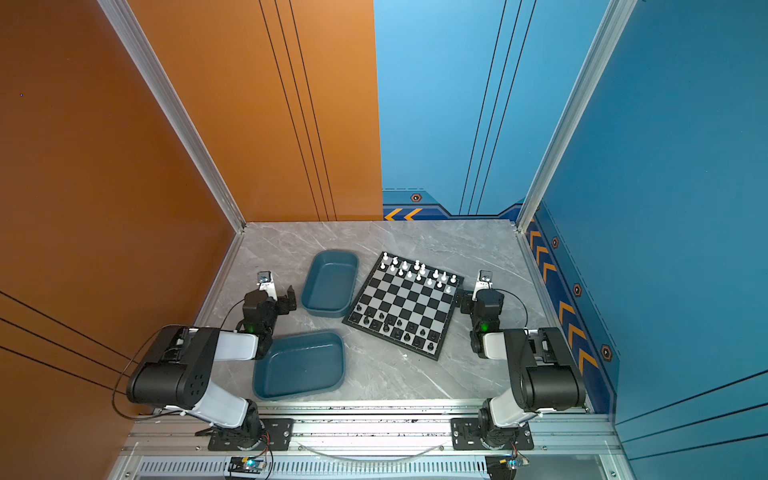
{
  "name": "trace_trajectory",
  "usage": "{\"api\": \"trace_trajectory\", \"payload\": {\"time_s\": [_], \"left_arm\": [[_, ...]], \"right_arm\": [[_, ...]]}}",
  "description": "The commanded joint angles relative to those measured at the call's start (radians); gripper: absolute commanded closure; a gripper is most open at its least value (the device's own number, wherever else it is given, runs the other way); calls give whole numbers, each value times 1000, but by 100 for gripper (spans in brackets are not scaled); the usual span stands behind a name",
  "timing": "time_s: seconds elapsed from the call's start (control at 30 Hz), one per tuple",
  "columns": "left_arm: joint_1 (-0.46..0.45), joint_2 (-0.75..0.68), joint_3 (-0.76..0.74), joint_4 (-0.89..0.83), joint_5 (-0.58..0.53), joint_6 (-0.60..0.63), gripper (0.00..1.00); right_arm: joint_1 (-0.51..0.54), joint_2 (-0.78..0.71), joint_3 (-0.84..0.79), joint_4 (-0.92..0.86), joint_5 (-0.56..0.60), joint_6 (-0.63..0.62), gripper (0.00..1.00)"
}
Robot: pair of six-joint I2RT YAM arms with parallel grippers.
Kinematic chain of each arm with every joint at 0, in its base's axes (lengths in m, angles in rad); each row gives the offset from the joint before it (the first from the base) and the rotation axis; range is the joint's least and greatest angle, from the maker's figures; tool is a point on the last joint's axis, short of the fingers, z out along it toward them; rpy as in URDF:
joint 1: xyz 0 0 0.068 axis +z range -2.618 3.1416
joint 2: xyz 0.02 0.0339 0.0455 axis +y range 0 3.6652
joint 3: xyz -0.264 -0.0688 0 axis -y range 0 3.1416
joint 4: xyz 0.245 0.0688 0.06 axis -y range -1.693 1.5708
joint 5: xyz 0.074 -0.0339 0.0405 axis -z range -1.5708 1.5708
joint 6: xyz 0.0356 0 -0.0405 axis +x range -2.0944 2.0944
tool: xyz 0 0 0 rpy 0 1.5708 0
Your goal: Set up the chess pieces on the board
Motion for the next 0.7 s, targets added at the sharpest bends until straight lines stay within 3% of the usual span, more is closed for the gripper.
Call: {"api": "trace_trajectory", "payload": {"time_s": [0.0, 0.67], "left_arm": [[-5, 7, 6, 11, -19, 16, 2], [-5, 7, 6, 11, -20, 16, 2]], "right_arm": [[4, -1, 8, 13, 20, -16, 0], [-1, -1, 12, 7, 11, -13, 0]]}}
